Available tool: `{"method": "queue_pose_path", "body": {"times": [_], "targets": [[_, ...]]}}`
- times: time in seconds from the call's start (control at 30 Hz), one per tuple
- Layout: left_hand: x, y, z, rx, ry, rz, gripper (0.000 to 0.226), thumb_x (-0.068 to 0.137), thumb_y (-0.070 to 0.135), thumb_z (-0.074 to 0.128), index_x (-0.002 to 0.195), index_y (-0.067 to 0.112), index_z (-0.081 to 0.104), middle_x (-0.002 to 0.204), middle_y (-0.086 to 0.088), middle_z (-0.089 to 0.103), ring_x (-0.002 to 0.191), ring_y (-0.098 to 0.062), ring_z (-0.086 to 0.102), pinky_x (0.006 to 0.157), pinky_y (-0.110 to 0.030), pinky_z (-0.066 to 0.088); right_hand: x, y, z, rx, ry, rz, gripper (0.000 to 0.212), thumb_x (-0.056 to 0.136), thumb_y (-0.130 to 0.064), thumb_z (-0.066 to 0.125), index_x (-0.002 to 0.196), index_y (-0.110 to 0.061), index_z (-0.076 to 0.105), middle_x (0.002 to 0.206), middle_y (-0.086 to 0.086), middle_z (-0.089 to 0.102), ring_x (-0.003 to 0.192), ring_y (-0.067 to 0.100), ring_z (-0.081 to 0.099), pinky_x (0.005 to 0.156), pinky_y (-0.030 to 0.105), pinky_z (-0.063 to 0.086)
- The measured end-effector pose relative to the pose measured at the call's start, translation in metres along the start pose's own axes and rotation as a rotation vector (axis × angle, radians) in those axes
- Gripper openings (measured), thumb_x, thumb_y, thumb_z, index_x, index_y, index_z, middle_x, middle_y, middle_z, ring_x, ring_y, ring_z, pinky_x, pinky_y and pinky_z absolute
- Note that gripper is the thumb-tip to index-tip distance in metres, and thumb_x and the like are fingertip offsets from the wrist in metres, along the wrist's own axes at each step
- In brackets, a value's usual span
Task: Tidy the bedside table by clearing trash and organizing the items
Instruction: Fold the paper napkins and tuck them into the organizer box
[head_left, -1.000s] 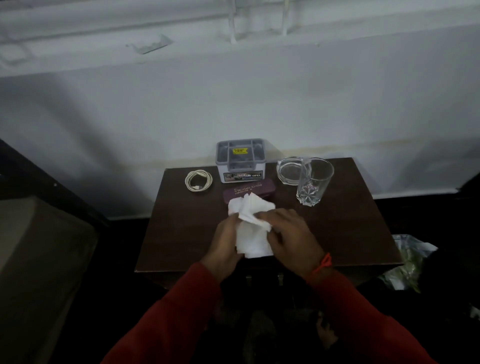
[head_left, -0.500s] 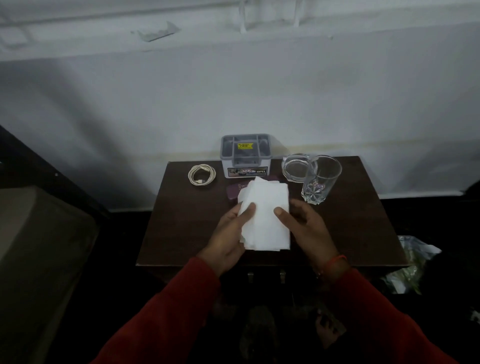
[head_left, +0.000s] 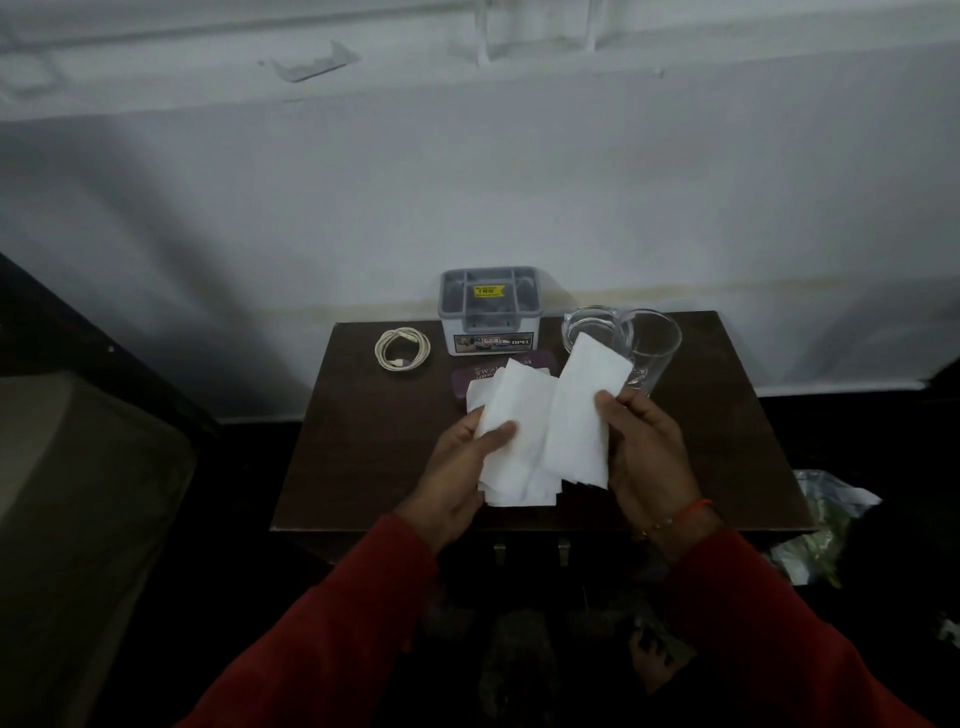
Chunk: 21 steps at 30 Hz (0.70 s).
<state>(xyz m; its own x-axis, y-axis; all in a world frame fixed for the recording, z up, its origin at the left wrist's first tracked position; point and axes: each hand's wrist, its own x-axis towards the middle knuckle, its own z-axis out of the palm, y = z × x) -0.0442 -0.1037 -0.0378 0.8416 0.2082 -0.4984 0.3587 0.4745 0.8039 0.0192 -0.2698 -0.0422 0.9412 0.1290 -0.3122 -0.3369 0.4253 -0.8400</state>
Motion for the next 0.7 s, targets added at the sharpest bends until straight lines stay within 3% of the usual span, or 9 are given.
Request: {"method": "queue_pose_path", "body": {"times": [0.13, 0.23, 0.33, 0.4, 0.5, 0.57, 0.63, 0.7], "targets": [[-0.001, -0.003, 0.004, 0.008, 0.014, 0.041, 0.029, 0.098, 0.013, 0.063, 0.126, 0.004, 0.068, 0.124, -0.018, 0.073, 0.11, -0.032, 0.069, 0.092, -0.048, 0.056, -0.006, 0.004, 0.004, -0.065, -0.105, 0.062, 0.011, 0.09, -0.003, 0.065, 0.098, -0.006, 0.071, 0.101, 0.012, 0.077, 0.091, 0.024, 0.072, 0.082, 0.041, 0.06], [0.001, -0.005, 0.004, 0.033, 0.074, 0.08, 0.026, 0.098, 0.011, 0.063, 0.123, 0.003, 0.069, 0.118, -0.018, 0.075, 0.104, -0.033, 0.07, 0.096, -0.052, 0.055, -0.008, 0.003, 0.005, -0.103, -0.189, 0.118, 0.031, 0.085, 0.002, 0.068, 0.115, -0.004, 0.067, 0.112, 0.013, 0.075, 0.101, 0.026, 0.072, 0.089, 0.045, 0.058], [0.003, -0.006, 0.004, 0.013, 0.13, 0.087, 0.027, 0.098, 0.01, 0.063, 0.123, 0.002, 0.069, 0.116, -0.019, 0.075, 0.1, -0.033, 0.07, 0.089, -0.048, 0.058, -0.01, 0.005, 0.008, -0.191, -0.216, 0.132, 0.032, 0.085, 0.004, 0.069, 0.113, -0.012, 0.067, 0.107, 0.007, 0.077, 0.097, 0.022, 0.074, 0.084, 0.043, 0.061], [0.002, -0.004, 0.004, -0.046, 0.148, 0.095, 0.026, 0.099, 0.01, 0.062, 0.123, 0.003, 0.068, 0.117, -0.019, 0.075, 0.104, -0.035, 0.07, 0.092, -0.049, 0.058, -0.012, 0.007, 0.012, -0.264, -0.222, 0.164, 0.036, 0.084, -0.002, 0.073, 0.117, -0.012, 0.064, 0.113, 0.008, 0.075, 0.101, 0.025, 0.073, 0.086, 0.044, 0.06], [0.002, 0.0, 0.005, -0.146, 0.186, 0.118, 0.024, 0.1, 0.008, 0.06, 0.123, 0.005, 0.067, 0.119, -0.018, 0.074, 0.11, -0.037, 0.069, 0.097, -0.054, 0.055, -0.016, 0.015, 0.019, -0.415, -0.222, 0.237, 0.041, 0.083, -0.013, 0.077, 0.12, -0.017, 0.061, 0.113, 0.004, 0.075, 0.094, 0.022, 0.074, 0.071, 0.038, 0.061], [0.003, 0.003, 0.004, -0.196, 0.211, 0.14, 0.019, 0.1, 0.007, 0.061, 0.117, 0.007, 0.069, 0.114, -0.013, 0.076, 0.104, -0.031, 0.071, 0.095, -0.051, 0.057, -0.015, 0.016, 0.024, -0.392, -0.132, 0.177, 0.033, 0.086, -0.006, 0.073, 0.117, -0.009, 0.063, 0.112, 0.012, 0.074, 0.09, 0.025, 0.073, 0.068, 0.041, 0.06], [0.006, 0.006, 0.001, -0.235, 0.235, 0.147, 0.012, 0.099, 0.008, 0.062, 0.101, 0.017, 0.071, 0.097, 0.001, 0.079, 0.089, -0.017, 0.075, 0.089, -0.044, 0.059, -0.013, 0.01, 0.027, -0.372, -0.015, 0.038, 0.02, 0.087, 0.001, 0.069, 0.105, -0.006, 0.067, 0.109, 0.017, 0.073, 0.089, 0.026, 0.071, 0.076, 0.044, 0.059], [0.011, 0.011, -0.003, -0.25, 0.263, 0.134, 0.014, 0.099, 0.009, 0.064, 0.095, 0.022, 0.069, 0.092, 0.007, 0.078, 0.087, -0.014, 0.074, 0.091, -0.043, 0.059, -0.011, -0.002, 0.027, -0.416, 0.054, -0.129, 0.016, 0.087, 0.002, 0.069, 0.094, -0.012, 0.068, 0.102, 0.011, 0.075, 0.086, 0.02, 0.071, 0.075, 0.034, 0.06]]}}
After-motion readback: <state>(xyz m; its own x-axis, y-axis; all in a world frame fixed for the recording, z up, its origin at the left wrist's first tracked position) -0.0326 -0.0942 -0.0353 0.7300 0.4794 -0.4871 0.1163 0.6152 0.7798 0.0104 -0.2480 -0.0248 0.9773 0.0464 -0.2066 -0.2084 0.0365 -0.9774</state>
